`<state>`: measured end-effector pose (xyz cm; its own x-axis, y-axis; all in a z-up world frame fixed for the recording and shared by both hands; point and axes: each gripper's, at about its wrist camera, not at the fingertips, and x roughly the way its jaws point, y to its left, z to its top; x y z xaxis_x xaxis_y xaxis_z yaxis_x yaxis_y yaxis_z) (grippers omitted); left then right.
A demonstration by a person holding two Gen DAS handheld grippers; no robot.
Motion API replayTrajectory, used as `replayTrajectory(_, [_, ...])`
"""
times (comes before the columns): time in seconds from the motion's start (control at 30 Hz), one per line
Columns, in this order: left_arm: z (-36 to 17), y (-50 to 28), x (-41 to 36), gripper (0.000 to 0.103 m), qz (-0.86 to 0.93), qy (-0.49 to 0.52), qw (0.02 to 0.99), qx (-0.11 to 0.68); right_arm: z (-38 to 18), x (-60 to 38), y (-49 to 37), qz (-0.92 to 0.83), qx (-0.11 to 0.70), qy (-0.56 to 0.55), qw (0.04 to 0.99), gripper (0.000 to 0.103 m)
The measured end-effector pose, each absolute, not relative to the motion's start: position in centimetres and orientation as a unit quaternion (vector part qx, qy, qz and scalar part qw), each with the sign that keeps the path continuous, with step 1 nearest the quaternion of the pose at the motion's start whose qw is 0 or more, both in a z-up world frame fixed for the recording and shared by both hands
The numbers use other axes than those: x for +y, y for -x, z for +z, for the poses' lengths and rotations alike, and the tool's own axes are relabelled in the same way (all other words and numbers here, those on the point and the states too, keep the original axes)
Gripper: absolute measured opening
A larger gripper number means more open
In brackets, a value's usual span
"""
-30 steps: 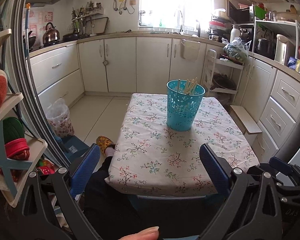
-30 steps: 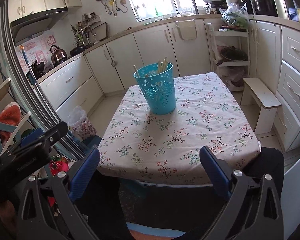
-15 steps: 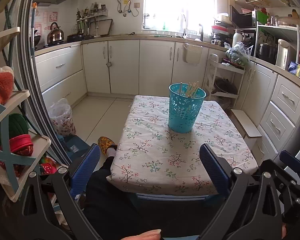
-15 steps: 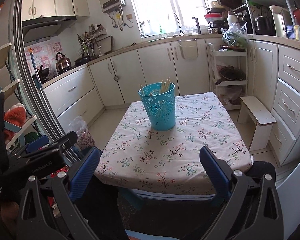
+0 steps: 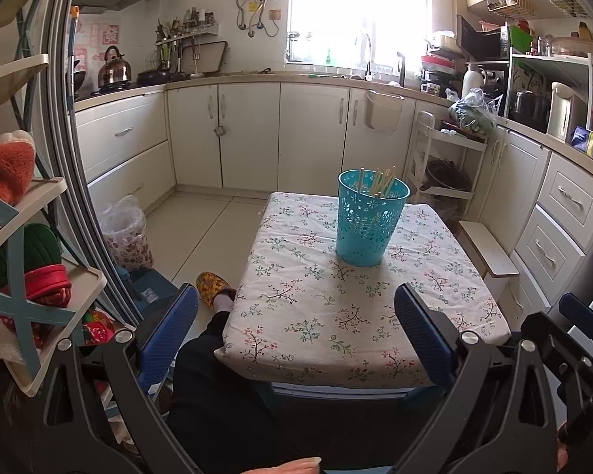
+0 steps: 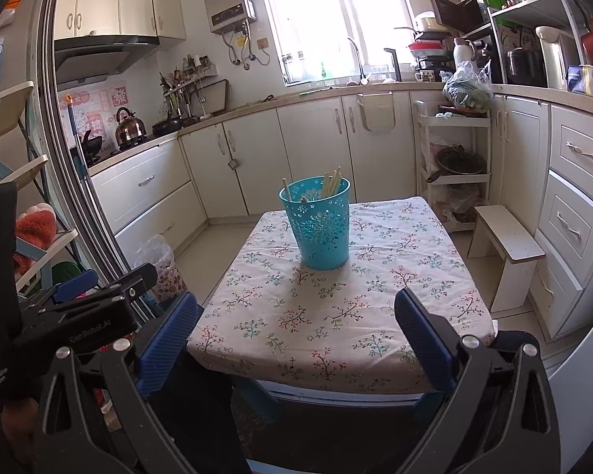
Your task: Organize utensils
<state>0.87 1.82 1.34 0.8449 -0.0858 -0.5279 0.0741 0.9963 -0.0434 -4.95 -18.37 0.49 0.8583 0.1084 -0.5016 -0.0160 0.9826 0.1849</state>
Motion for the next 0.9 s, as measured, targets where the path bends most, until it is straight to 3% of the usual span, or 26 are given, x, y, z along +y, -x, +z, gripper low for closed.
replayTrajectory(0.9, [1.75,-0.48,1.77,0.096,-0.039,0.009,0.962,0.271,0.63,-18.43,4.99,0.032,0.262,-0.086,0.961,0.096])
